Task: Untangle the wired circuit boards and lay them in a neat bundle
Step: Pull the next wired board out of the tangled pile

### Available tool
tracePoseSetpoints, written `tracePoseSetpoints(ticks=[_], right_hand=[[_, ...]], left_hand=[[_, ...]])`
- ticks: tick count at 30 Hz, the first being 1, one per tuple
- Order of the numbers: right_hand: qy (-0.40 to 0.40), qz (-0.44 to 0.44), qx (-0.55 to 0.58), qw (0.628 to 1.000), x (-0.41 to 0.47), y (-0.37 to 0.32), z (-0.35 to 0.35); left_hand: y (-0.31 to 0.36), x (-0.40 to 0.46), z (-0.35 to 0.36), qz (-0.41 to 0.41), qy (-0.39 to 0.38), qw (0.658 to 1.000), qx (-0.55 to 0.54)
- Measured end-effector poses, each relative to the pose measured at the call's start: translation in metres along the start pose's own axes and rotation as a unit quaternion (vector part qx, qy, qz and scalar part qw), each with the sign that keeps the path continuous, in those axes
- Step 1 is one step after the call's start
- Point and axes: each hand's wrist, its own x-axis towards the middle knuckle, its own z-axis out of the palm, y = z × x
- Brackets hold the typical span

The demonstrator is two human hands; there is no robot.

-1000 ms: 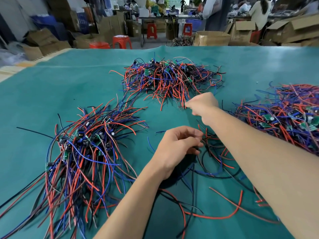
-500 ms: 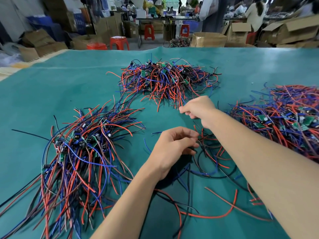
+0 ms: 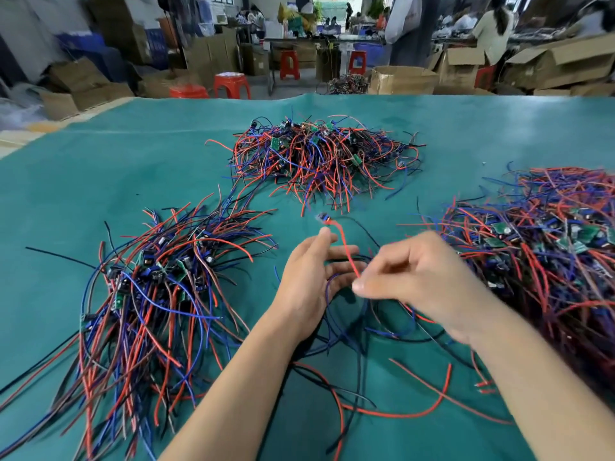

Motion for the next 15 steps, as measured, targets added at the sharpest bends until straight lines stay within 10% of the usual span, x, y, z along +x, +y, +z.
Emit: tracePoseSetpoints(ticks=[5, 15], right_hand=[[-0.008, -0.007, -0.260, 0.965, -0.005, 0.027, 0.042], [-0.064, 0.002, -0.272, 0.960, -0.005, 0.022, 0.038]], left_hand=[[-0.002, 0.000, -0.004, -0.013, -0.030, 0.999, 0.035], [0.001, -0.001, -0.006, -0.029, -0.052, 0.998, 0.031]])
